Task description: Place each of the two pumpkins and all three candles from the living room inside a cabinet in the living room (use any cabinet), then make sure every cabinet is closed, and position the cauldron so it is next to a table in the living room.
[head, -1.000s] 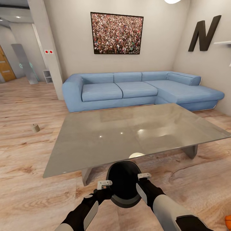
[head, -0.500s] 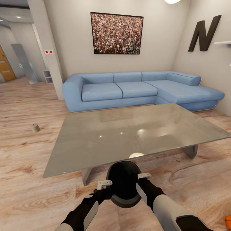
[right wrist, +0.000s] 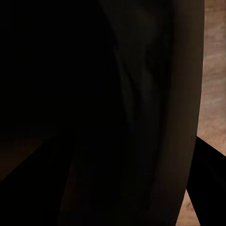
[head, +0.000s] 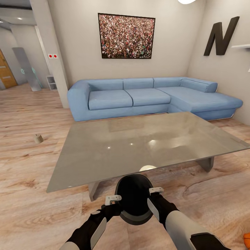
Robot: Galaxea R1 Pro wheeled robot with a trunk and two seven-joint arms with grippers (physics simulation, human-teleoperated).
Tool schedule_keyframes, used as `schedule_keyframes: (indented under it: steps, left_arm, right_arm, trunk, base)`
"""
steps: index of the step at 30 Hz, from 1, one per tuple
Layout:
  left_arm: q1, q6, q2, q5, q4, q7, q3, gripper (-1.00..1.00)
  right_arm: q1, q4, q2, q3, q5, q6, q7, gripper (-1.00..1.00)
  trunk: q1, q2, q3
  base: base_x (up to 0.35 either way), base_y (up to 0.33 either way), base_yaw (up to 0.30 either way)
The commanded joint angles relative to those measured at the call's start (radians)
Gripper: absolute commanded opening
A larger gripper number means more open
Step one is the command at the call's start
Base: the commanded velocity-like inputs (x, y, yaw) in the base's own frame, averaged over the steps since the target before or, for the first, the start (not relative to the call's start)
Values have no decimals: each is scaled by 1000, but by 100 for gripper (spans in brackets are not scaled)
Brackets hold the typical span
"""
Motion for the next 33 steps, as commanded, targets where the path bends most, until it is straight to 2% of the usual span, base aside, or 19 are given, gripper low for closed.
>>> schedule_keyframes:
  steps: [1, 33]
  left_arm:
    - [0, 4, 0, 75, 1, 4, 29, -100]
    - [0, 6, 0, 87, 1, 5, 32, -100]
  right_arm:
    - [-1, -5, 1, -13, -17, -58, 25, -100]
    - [0, -5, 1, -14, -17, -58, 25, -100]
  trunk:
    - [0, 0, -1]
    - [0, 0, -1]
  base:
    - [0, 0, 0]
    - [7, 0, 0]
